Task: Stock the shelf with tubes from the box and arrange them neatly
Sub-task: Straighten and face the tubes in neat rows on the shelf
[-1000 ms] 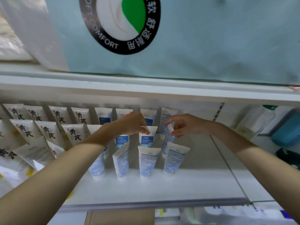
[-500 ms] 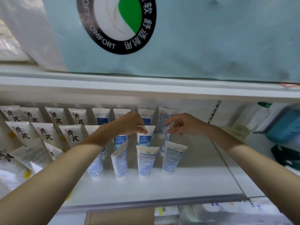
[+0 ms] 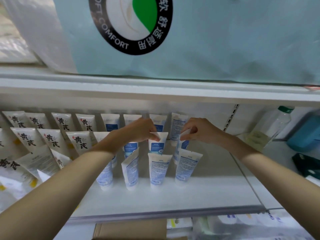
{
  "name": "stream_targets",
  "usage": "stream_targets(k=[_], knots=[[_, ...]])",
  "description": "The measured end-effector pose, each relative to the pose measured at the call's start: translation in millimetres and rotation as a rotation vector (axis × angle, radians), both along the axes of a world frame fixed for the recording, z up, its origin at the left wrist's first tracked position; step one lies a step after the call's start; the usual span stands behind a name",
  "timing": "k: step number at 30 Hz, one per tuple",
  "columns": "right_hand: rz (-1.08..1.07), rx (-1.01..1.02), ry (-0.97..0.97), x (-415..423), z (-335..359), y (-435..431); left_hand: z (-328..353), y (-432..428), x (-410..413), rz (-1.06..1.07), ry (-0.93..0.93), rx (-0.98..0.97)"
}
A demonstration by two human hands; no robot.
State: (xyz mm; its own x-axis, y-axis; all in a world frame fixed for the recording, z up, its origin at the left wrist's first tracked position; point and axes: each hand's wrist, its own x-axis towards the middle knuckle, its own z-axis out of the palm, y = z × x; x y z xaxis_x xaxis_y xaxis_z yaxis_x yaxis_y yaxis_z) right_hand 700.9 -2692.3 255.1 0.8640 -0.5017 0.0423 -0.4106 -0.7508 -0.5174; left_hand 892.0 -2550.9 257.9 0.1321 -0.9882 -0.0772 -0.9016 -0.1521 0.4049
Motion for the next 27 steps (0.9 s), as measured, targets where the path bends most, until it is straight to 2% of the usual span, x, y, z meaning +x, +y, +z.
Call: stream_targets(k=[5, 14, 20, 24, 27], knots=[[-0.009, -0.013, -0.011, -1, -1, 0, -1, -1, 2, -0.012, -0.020, 0.009], [-0.049, 0.118, -0.054, -3, -6, -2, -3, -3, 3, -0.011, -0.015, 0.009], [-0.039, 0.013, 0.084, -7, 2, -3, 1, -5, 5, -0.008, -0.066, 0.039], [-0.105, -0.106, -0.034, -5, 20, -12, 8, -8, 13, 0.090, -0.089, -0.115], [-0.162, -0.053, -0.158, 0, 25, -27, 14, -9, 15, 0.156, -0.039, -0.279]])
